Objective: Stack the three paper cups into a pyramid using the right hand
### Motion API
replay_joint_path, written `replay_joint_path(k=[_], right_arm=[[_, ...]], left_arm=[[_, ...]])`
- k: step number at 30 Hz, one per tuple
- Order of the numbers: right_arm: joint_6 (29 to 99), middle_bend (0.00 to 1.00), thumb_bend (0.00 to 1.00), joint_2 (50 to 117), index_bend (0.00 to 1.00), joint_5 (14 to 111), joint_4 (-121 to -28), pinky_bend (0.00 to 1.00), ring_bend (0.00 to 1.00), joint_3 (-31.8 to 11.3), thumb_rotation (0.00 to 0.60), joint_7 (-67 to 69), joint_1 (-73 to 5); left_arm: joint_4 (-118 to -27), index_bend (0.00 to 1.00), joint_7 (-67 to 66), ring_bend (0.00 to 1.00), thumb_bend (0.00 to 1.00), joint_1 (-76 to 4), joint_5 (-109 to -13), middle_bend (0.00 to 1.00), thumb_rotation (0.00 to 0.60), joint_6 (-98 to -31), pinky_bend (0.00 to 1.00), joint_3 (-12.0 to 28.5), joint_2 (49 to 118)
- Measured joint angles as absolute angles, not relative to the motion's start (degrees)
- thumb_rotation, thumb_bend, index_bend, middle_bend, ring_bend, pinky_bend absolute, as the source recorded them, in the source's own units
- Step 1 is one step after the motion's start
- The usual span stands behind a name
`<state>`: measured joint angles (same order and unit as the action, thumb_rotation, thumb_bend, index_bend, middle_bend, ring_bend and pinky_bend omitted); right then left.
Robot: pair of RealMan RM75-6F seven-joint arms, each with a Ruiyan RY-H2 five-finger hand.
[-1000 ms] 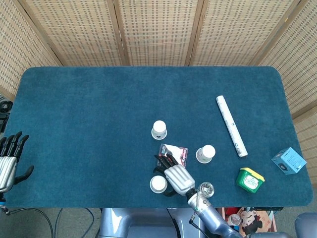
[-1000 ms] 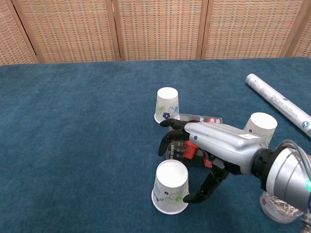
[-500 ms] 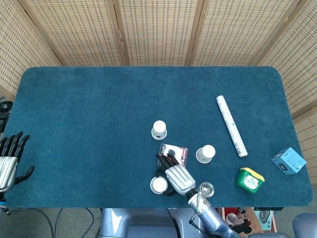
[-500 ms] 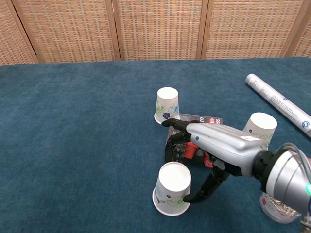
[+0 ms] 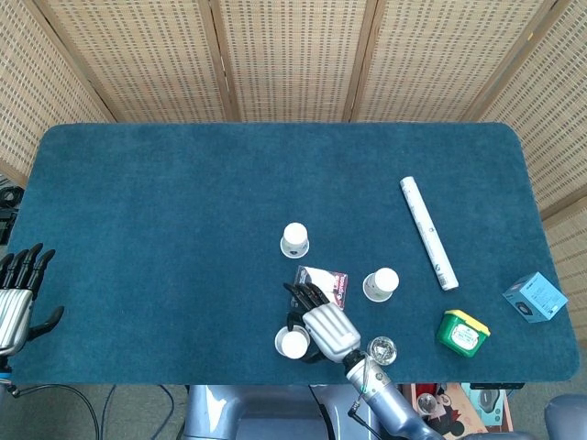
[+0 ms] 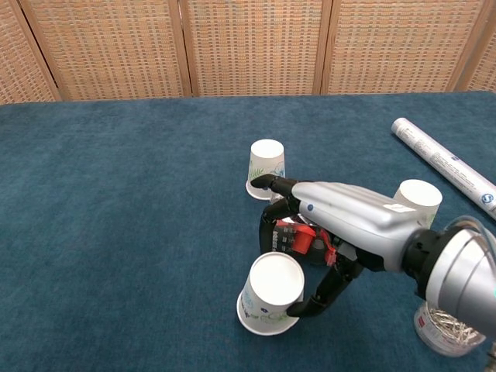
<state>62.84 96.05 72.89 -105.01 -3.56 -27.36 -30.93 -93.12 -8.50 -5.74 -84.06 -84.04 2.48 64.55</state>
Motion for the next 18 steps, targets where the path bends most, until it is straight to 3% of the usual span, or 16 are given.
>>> replay_joint_path(k=[18], right_arm=[[65.6, 0.0, 0.04, 84.2, 0.54, 66.4, -121.3, 0.0, 0.0, -8.4, 0.6, -37.6, -32.8]], left_arm=[[-93.5, 0.0, -8.8, 0.0, 0.31, -5.4, -84.4, 0.0, 0.6, -84.8, 0.0, 2.4, 64.4]])
